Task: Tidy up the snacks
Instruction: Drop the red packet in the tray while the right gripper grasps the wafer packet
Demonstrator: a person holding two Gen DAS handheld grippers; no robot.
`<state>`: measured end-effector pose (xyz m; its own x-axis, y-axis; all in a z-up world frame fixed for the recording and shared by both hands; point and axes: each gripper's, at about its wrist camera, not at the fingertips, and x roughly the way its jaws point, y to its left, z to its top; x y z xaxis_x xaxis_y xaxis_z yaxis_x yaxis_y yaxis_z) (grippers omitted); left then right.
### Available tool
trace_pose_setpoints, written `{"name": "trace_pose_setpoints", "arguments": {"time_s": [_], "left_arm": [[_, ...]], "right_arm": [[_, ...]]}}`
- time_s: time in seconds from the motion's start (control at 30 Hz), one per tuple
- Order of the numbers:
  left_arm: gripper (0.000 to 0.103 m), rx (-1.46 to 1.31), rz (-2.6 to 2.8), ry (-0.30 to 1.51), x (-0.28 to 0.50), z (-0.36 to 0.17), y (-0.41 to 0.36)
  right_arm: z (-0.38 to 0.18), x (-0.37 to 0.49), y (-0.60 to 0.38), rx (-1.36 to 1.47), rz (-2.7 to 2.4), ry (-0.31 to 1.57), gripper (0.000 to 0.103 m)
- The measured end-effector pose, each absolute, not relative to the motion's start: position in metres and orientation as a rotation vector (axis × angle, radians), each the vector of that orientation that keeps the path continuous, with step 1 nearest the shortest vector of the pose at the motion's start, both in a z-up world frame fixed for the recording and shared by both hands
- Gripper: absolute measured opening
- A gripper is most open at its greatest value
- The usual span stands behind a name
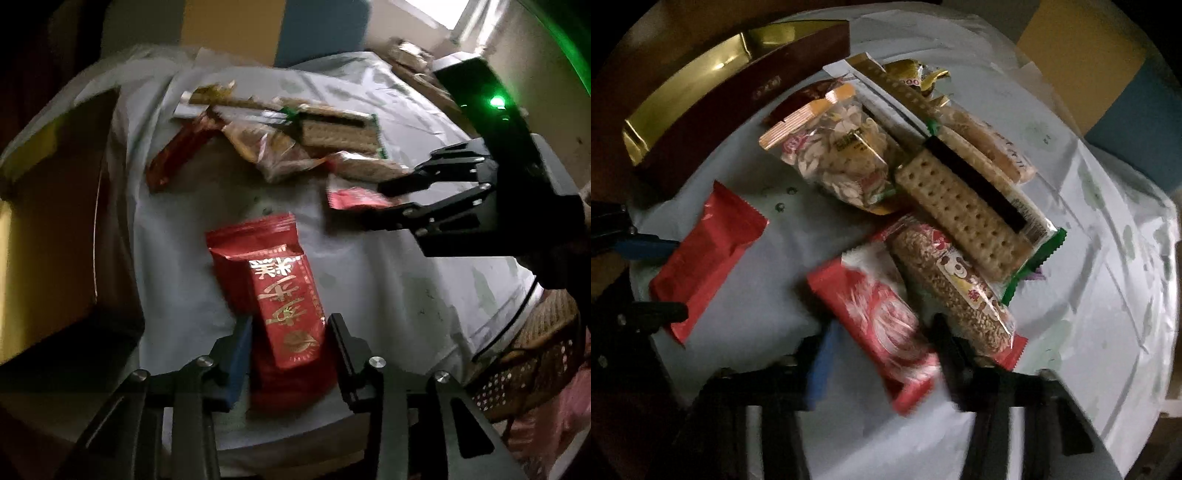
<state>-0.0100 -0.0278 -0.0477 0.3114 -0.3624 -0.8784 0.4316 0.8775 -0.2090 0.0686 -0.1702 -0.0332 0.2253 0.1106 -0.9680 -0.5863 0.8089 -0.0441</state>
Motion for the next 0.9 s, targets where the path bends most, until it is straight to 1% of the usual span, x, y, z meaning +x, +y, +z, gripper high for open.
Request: {"name": "trace_pose_setpoints", "arguments": {"time_s": [0.07,0.2,0.33,0.43,0.53,0.63,0.73,0.9], "left_arm": [[0.04,0.061,-0.567,1.108,-0.016,-0.039,-0.027],[0.04,0.029,-0.617,1.073,-0.022,-0.025,-0.018],[0.04,-0.086,-0.633,1.01,-0.02,0.005,0.008],[0.04,-0.162,-0.58,0.963,-0.007,0.028,0.035],[0.04,-0.206,-0.467,0.944,0.024,0.043,0.065],[0.04,-0.191,-0.344,0.962,0.054,0.042,0.088],[0.04,-0.238,-0.276,1.034,0.093,0.028,0.107],[0.041,-0.206,-0.196,1.08,0.141,0.005,0.108]], "right_arm": [[-0.03,0.063,-0.174,-0.43,0.513,1.26,0.033],[-0.031,0.048,-0.178,-0.384,0.499,1.229,0.034],[-0.031,0.047,-0.195,-0.289,0.492,1.231,0.035],[-0.032,0.047,-0.197,-0.318,0.487,1.218,0.035],[-0.034,0.043,-0.196,-0.312,0.486,1.218,0.035],[-0.038,0.044,-0.19,-0.324,0.486,1.213,0.035],[-0.035,0.037,-0.182,-0.323,0.485,1.214,0.035],[-0.035,0.04,-0.182,-0.322,0.484,1.217,0.035]]}}
